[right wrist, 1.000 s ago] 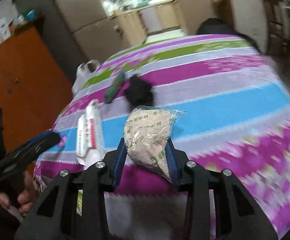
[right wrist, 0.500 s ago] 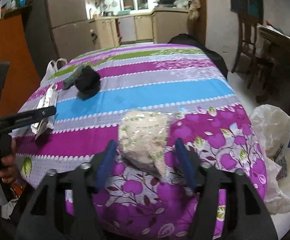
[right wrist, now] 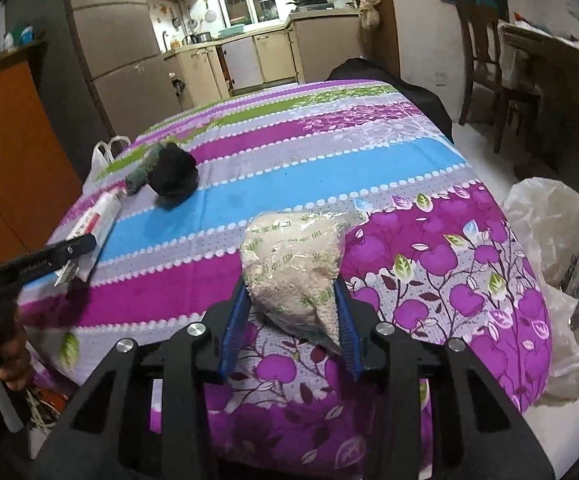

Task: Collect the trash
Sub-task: 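Grasp the white wipes pack with left tool while right tool grasps the clear snack bag, then lift the wipes pack and clear bag and carry both over the trash bag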

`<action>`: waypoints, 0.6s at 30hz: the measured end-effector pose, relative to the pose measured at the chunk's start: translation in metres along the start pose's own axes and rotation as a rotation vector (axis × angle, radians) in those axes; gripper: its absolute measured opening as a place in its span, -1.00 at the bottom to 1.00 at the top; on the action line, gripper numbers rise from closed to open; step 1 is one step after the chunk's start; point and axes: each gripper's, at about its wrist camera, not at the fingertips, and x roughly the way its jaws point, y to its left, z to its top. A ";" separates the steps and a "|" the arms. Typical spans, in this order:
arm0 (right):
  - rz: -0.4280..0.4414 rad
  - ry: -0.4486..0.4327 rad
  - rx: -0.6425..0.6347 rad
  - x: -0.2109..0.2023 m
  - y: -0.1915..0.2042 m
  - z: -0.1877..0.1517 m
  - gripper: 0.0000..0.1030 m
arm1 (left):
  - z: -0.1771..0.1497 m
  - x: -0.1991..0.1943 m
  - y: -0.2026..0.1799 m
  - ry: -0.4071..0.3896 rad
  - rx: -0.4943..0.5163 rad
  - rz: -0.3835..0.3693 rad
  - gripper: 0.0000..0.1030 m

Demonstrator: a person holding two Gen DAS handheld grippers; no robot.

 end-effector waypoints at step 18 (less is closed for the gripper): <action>0.033 -0.085 -0.058 -0.049 0.028 0.012 -0.24 | 0.009 -0.037 -0.018 -0.099 0.087 0.107 -0.13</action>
